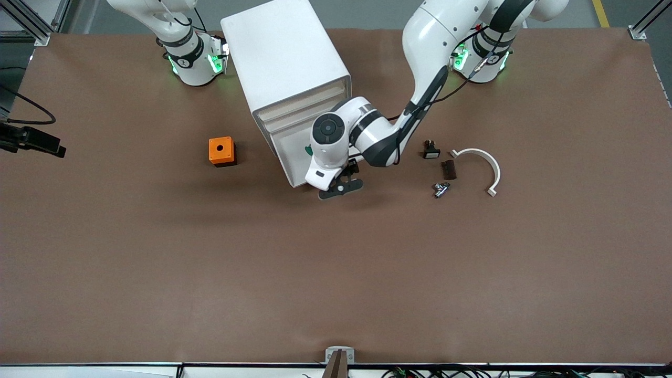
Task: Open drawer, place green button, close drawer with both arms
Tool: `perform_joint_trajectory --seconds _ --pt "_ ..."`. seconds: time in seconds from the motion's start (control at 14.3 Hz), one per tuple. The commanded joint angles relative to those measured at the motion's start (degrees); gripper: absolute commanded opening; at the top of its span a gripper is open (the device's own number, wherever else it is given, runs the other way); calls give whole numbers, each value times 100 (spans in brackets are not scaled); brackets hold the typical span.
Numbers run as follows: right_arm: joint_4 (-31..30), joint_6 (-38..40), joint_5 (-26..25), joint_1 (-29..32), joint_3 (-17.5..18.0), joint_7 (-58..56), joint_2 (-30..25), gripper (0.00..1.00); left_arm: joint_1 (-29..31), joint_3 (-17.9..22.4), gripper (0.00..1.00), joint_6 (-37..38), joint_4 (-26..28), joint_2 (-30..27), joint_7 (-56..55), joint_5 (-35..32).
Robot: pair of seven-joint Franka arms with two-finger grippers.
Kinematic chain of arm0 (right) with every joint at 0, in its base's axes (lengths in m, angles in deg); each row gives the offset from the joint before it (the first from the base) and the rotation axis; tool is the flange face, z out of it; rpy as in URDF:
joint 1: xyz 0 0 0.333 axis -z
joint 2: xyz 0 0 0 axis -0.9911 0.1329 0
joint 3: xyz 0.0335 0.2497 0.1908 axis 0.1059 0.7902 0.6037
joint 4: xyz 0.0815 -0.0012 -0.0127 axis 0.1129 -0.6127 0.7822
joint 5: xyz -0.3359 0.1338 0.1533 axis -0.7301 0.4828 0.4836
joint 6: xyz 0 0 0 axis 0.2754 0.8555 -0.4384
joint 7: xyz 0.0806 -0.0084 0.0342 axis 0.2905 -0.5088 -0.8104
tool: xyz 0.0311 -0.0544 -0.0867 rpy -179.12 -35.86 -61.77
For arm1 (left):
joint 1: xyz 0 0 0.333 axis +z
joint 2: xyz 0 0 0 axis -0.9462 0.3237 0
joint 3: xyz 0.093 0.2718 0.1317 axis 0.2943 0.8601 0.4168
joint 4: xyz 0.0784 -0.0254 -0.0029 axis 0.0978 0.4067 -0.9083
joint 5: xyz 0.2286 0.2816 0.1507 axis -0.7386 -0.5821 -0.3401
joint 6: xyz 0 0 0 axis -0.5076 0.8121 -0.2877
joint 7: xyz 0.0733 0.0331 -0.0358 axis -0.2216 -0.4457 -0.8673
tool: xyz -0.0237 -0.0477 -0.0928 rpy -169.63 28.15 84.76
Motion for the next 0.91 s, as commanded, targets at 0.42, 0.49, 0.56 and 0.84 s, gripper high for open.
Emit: perform_joint_trajectory --seconds 0.42,0.49,0.56,0.84 --pt "3 357 351 149 48 -106 -326 100 -569 30 100 23 32 10 -98 447" --pt "11 409 458 228 39 -106 -353 100 -614 30 100 23 32 18 -98 473" --pt "-24 496 485 272 48 -124 -422 100 -658 30 100 32 49 10 -98 569" --pt "-147 603 432 229 74 -133 -520 100 -755 30 100 120 84 10 -98 1062"
